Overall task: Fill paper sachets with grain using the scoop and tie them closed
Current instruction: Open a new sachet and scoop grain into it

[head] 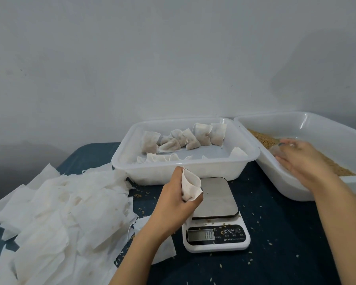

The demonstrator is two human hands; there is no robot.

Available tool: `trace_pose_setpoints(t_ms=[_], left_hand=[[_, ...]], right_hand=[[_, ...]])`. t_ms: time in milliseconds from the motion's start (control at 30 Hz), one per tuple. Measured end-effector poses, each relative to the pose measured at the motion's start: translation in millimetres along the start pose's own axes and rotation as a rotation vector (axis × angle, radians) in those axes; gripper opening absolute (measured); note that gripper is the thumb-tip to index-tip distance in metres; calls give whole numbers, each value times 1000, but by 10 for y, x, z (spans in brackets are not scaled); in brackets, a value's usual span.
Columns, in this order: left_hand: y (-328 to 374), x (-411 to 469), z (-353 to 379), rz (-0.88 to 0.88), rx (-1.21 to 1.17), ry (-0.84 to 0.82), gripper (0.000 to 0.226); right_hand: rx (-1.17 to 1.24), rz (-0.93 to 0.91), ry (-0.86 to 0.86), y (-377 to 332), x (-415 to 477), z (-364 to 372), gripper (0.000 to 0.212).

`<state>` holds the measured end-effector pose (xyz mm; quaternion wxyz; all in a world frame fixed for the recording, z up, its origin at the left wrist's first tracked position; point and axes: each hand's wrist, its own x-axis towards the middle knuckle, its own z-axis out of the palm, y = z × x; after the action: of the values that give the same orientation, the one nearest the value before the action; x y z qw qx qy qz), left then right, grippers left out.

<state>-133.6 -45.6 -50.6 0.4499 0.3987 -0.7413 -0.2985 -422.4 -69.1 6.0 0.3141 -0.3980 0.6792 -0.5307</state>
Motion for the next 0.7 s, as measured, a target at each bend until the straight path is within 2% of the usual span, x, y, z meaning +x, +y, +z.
trace_pose_setpoints(t_ms=[200, 267, 333, 400, 467, 500, 567, 700], left_hand=[[-21, 2, 9, -19, 10, -1, 28], [-37, 10, 15, -31, 21, 2, 31], [-59, 14, 23, -49, 40, 7, 35], [-82, 14, 37, -59, 66, 24, 35], [-93, 19, 49, -59, 72, 55, 32], [-98, 22, 53, -57, 61, 70, 31], [-111, 34, 51, -73, 30, 101, 27], [-132, 29, 41, -86, 55, 120, 31]], right_hand=[[-755, 28, -55, 70, -47, 69, 62], [-902, -79, 48, 93, -194, 178, 64], [-855, -318, 102, 58, -454, 355, 56], [-644, -489, -43, -37, -798, 539, 46], [-507, -545, -192, -128, -1126, 691, 40], [-486, -566, -215, -140, -1242, 751, 44], [-545, -625, -204, -139, -1417, 852, 48], [-629, -691, -193, -109, -1492, 971, 25]])
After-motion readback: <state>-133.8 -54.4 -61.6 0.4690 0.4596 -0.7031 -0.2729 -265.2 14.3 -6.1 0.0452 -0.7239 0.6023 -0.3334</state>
